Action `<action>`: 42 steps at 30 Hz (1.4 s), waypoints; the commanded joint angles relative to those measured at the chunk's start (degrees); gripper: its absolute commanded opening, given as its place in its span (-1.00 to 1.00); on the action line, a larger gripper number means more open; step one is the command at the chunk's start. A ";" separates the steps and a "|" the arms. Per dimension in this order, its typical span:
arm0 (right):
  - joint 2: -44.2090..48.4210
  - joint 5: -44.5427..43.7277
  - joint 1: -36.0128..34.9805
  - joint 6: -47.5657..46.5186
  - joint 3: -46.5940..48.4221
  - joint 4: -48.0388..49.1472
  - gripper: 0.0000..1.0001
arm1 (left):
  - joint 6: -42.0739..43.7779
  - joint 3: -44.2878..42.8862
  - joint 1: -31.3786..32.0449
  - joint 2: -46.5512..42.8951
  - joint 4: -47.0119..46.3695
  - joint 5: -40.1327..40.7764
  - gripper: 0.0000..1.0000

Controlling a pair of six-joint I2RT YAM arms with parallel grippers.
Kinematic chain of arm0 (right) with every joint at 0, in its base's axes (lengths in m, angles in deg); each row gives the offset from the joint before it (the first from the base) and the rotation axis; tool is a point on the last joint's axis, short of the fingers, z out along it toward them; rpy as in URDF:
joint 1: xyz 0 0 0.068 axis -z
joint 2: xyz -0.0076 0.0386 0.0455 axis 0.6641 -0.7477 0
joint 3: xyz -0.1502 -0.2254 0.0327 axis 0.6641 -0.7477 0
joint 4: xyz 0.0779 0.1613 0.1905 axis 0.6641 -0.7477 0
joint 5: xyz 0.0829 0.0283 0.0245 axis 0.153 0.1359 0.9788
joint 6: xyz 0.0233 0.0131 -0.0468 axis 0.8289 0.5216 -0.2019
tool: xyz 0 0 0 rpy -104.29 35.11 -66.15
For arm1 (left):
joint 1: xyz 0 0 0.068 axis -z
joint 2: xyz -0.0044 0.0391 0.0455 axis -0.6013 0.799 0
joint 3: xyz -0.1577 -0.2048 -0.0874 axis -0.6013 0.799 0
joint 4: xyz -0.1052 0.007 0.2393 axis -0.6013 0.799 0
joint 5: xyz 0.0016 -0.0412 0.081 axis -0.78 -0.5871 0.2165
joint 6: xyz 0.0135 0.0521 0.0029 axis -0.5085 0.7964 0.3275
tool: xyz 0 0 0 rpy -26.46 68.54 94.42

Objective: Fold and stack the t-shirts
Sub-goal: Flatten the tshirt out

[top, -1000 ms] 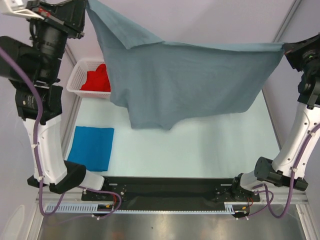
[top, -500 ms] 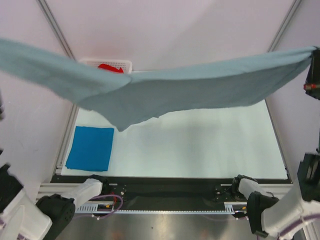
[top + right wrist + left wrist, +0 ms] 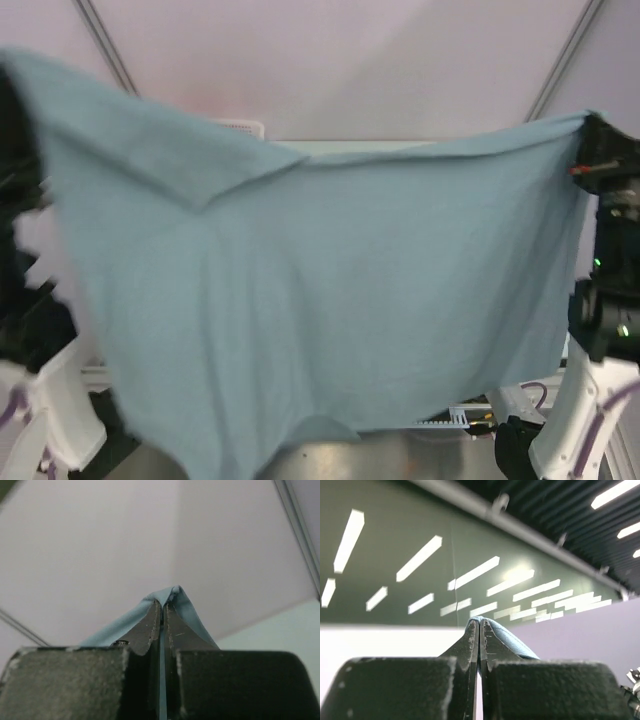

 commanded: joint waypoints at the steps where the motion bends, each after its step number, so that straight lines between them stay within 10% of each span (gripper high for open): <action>1: -3.57 -3.35 -0.06 -1.27 -11.38 5.29 -1.00 | -0.36 7.75 -0.60 9.01 -1.72 -0.45 -0.99; 11: -16.83 -6.07 -0.23 -2.41 -45.41 36.55 -1.00 | 2.54 33.09 -0.69 36.40 -19.37 -7.47 -0.99; 23: -54.62 -2.65 4.34 -3.29 -31.05 44.52 -1.00 | -6.08 -7.13 -2.71 82.92 -12.01 -12.33 -0.99; 42: -72.12 6.49 6.09 -0.92 -1.92 16.91 -1.00 | -4.94 -3.75 0.63 75.74 3.54 -9.59 -0.99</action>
